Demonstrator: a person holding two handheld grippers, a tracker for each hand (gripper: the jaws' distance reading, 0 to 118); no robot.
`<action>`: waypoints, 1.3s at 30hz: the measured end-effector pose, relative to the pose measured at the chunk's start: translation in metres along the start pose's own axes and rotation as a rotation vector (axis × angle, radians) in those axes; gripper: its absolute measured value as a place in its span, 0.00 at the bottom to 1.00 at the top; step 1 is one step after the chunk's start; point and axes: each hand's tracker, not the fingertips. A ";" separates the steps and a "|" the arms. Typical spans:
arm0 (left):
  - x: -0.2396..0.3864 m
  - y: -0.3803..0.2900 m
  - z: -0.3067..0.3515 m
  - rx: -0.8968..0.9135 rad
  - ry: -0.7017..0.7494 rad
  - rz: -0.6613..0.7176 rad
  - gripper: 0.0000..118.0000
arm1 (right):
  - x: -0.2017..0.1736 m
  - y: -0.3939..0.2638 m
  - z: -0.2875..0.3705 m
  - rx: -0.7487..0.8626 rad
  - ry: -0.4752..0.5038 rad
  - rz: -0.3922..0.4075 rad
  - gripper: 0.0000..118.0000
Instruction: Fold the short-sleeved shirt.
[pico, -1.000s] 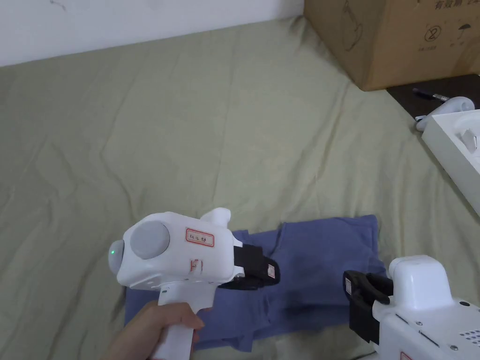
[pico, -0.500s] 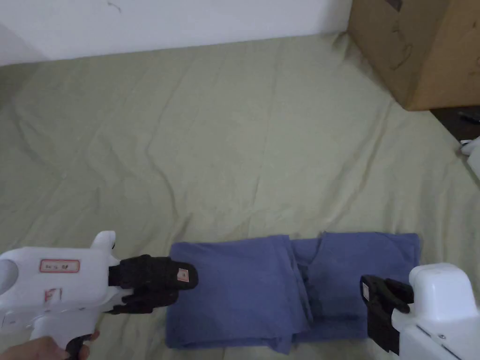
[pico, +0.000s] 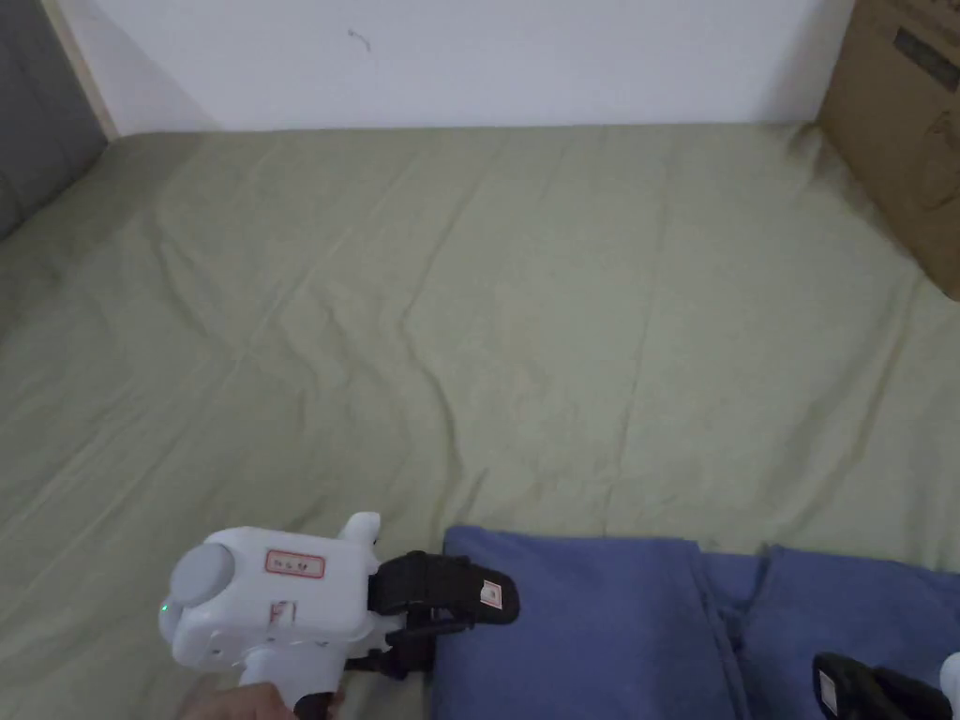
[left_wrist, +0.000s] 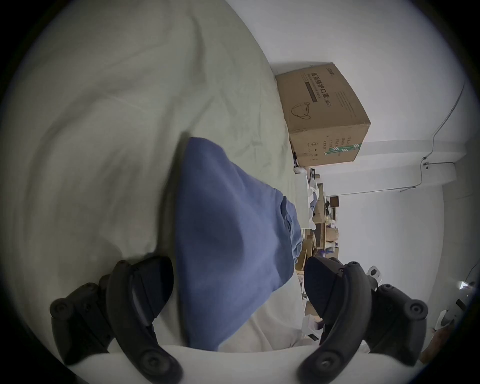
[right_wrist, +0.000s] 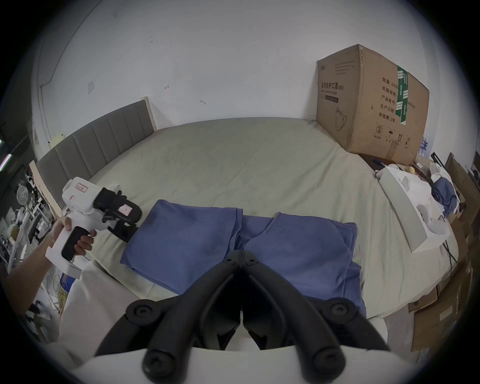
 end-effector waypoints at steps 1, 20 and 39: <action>0.000 0.004 -0.003 -0.008 0.002 0.001 0.89 | 0.000 0.000 0.000 -0.001 0.001 -0.005 0.00; 0.002 0.014 0.017 -0.002 0.104 0.035 0.10 | -0.010 0.004 0.021 0.220 -0.070 -0.005 0.00; 0.093 0.000 0.114 0.109 0.452 -0.011 0.09 | 0.019 0.001 0.043 0.310 -0.147 -0.097 0.00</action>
